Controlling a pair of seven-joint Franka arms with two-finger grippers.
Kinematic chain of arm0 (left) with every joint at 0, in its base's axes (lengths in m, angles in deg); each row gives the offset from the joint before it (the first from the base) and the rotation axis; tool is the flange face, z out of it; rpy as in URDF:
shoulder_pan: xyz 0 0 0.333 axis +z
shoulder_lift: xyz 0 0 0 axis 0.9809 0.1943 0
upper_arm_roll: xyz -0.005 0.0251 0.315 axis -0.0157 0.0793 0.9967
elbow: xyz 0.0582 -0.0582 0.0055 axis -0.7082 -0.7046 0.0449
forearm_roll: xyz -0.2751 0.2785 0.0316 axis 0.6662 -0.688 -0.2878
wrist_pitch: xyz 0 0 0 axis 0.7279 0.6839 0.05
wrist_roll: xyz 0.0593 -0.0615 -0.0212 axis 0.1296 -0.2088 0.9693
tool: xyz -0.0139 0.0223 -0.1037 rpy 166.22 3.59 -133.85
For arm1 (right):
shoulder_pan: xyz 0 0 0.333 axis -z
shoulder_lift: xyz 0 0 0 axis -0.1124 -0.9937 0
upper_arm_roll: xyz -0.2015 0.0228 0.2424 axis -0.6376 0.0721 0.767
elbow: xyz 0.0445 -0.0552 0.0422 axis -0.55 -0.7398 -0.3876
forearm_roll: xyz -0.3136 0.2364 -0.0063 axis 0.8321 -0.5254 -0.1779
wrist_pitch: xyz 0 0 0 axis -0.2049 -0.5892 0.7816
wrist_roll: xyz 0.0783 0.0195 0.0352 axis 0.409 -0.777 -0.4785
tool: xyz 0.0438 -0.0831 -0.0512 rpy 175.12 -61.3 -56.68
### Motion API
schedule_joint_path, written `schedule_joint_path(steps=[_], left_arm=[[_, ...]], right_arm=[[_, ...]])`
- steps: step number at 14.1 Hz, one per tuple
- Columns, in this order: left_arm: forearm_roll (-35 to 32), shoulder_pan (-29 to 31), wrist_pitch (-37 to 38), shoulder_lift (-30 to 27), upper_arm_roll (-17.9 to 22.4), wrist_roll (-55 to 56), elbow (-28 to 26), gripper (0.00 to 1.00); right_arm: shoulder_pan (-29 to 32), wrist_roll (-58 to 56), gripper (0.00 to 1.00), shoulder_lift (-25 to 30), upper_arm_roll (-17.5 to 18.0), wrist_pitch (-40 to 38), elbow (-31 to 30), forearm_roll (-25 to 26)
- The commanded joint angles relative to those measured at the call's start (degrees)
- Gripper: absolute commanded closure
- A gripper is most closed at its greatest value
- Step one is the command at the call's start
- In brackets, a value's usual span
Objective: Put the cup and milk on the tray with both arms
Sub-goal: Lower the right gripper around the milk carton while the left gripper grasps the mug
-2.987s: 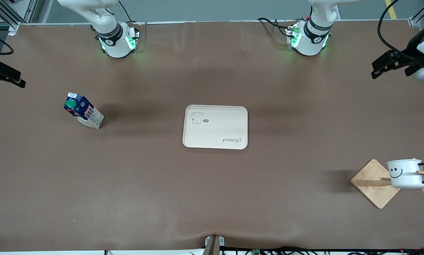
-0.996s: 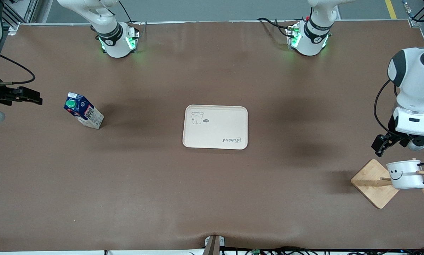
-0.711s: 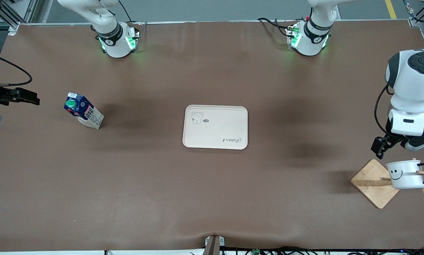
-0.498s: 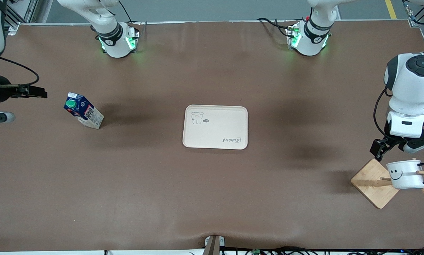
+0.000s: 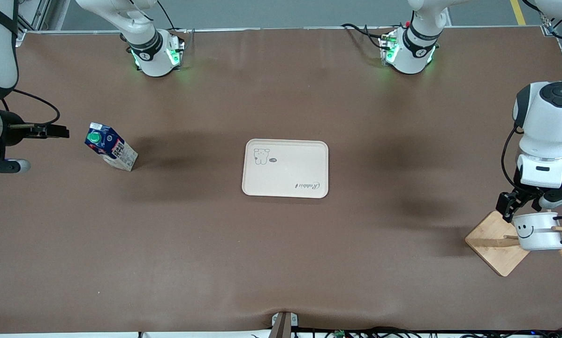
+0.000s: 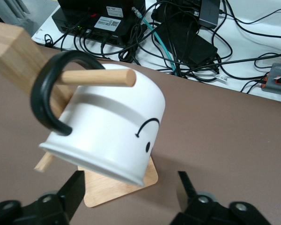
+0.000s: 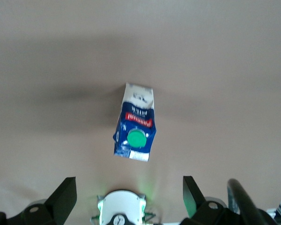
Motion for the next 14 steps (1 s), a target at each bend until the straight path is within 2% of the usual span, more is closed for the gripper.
schedule_joint_path(steps=[1,3,5,7,10,14], left_arm=[[-1.82,-0.21,-1.74,1.72,-0.28,1.19,1.97,0.17],[-1.91,-0.39,-2.01,2.08,-0.28,1.01,2.15,0.22],[-1.91,-0.48,-2.71,2.87,-0.19,0.83,2.15,0.28],[-3.31,-0.31,-3.06,3.39,-0.19,0.83,2.23,0.29],[-5.95,0.13,-3.59,3.57,-0.19,0.83,2.59,0.30],[-6.30,0.22,-3.59,3.92,-0.19,0.75,3.29,0.39]], right_arm=[[0.65,0.23,0.00,-0.22,0.01,0.81,1.96,-2.56],[-0.05,0.93,0.00,-0.13,0.18,-0.33,0.82,-3.18],[0.91,0.93,0.00,-0.13,0.01,-1.38,0.64,-8.34],[3.02,0.75,0.00,-0.22,-0.08,-2.61,-0.23,-11.97],[3.37,0.66,0.00,-3.01,-0.17,-3.85,-0.59,-10.75],[4.08,1.80,0.00,-4.26,-0.17,-5.42,-2.25,-10.57]])
